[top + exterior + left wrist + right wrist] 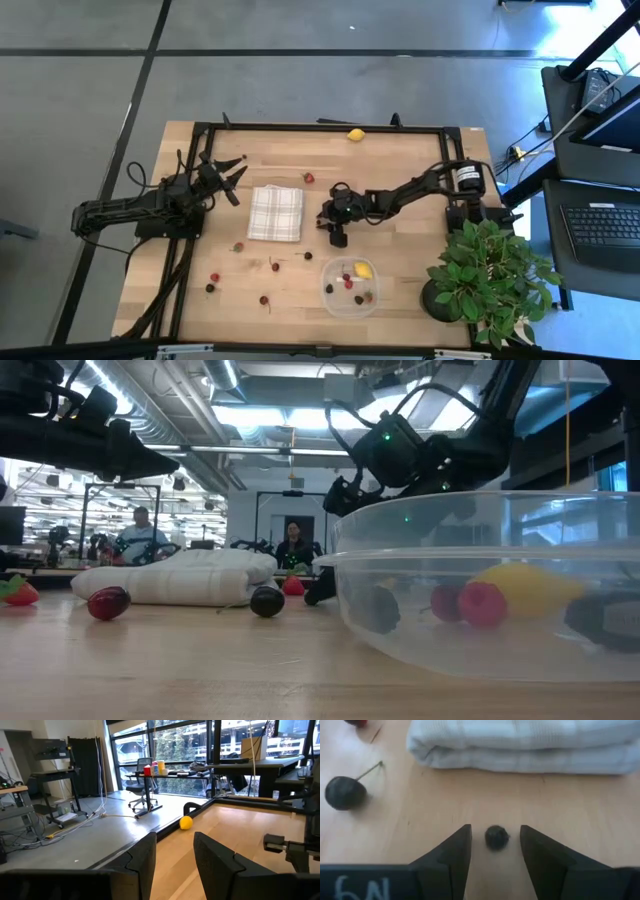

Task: Pick and placing Produce into tupperware
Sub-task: Put the bottom blueberry into the transparent container

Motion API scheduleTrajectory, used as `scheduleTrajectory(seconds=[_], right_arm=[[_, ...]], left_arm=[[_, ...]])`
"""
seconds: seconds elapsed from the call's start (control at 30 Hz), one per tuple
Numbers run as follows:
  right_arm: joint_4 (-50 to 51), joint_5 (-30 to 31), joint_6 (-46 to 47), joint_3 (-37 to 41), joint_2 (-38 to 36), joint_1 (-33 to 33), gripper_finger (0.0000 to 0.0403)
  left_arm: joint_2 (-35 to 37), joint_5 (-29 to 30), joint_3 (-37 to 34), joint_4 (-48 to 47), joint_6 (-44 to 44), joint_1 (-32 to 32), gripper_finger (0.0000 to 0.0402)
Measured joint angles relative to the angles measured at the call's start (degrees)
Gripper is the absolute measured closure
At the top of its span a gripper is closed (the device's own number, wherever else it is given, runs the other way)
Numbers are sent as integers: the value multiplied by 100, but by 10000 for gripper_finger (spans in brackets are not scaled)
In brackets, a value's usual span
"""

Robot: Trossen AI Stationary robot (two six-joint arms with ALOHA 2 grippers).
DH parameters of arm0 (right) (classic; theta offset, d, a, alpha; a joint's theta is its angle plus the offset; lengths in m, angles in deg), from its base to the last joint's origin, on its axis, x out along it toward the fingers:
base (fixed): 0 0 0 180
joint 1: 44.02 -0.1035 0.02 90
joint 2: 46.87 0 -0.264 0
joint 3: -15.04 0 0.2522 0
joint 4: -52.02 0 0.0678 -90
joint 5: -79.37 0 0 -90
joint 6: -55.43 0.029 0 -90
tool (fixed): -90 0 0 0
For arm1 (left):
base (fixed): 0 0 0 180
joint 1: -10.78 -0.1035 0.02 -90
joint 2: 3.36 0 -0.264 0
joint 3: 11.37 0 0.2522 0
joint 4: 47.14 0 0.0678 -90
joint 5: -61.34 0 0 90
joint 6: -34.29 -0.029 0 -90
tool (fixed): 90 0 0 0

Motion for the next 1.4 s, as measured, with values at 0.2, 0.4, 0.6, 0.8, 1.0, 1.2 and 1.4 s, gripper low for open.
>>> scheduleTrajectory(seconds=[0.2, 0.4, 0.6, 0.8, 1.0, 1.2, 1.4], right_arm=[[-339, -53, 78, -15, 263, -8, 232], [-212, -54, 47, -26, 283, -8, 232], [-23, -61, -339, -26, 202, -8, 232], [108, -61, -381, -27, 191, -8, 232], [125, -60, -381, -26, 193, -8, 232], [253, -55, -316, -26, 193, -8, 232], [313, -43, -237, -26, 189, -10, 239]], left_arm=[[0, 0, 1, 0, 1, 1, 276], [0, 2, 0, 0, 1, 0, 276], [0, 2, 0, 0, -1, 0, 276], [0, 4, 0, 0, -1, 1, 276], [0, 4, -1, 0, -1, 1, 276], [-1, 4, 1, 0, -1, 1, 276], [0, 4, -1, 0, -1, 1, 276]])
